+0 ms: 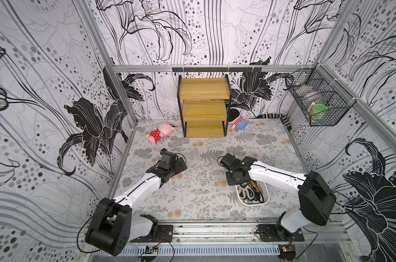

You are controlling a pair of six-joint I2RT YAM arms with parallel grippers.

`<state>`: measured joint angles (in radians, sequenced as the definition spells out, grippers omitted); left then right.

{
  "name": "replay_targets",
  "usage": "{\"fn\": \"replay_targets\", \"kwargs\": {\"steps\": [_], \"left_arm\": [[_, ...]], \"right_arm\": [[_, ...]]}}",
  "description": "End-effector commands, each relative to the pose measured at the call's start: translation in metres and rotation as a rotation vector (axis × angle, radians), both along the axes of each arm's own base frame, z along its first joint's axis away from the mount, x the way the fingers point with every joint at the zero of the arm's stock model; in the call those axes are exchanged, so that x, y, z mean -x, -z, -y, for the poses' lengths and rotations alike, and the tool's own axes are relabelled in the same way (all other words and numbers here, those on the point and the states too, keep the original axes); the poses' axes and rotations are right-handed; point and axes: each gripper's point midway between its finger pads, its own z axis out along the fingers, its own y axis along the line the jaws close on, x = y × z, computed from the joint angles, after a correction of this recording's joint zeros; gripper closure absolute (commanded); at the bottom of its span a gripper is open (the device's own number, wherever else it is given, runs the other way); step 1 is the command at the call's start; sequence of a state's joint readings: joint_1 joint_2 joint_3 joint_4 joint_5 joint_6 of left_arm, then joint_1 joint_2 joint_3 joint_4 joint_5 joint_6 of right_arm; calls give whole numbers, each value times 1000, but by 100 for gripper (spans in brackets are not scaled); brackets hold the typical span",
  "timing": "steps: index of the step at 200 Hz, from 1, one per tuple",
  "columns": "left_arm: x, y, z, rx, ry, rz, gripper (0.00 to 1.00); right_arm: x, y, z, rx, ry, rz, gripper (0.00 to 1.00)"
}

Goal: Take the scissors out of the storage box
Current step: Move the storage box to the center of the board, then pick up the scissors from the storage box.

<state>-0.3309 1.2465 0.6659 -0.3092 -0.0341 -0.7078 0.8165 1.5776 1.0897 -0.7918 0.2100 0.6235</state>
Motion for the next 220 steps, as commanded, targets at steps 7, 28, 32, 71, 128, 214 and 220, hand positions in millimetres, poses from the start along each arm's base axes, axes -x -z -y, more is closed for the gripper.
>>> {"fn": "replay_targets", "kwargs": {"steps": [7,28,32,71,128,214,220], "left_arm": [[1,-5,0,2,2,26,2],[-3,-9,5,21,10,27,2],[-4,-10,6,25,13,27,2],[-18,-17,13,12,40,16,2],[-40,-24,24,8,68,8,2],[-59,-22,35,52,54,25,2],[-60,-22,35,55,51,27,2]], "right_arm": [[-36,-20,12,89,-44,76,100],[-64,-18,35,100,-6,86,100],[-70,-17,40,94,5,91,100],[-125,-8,66,107,55,117,100],[-165,0,64,139,49,87,93],[-121,-48,108,-7,234,-10,47],[-118,-47,114,-24,250,-16,49]]}}
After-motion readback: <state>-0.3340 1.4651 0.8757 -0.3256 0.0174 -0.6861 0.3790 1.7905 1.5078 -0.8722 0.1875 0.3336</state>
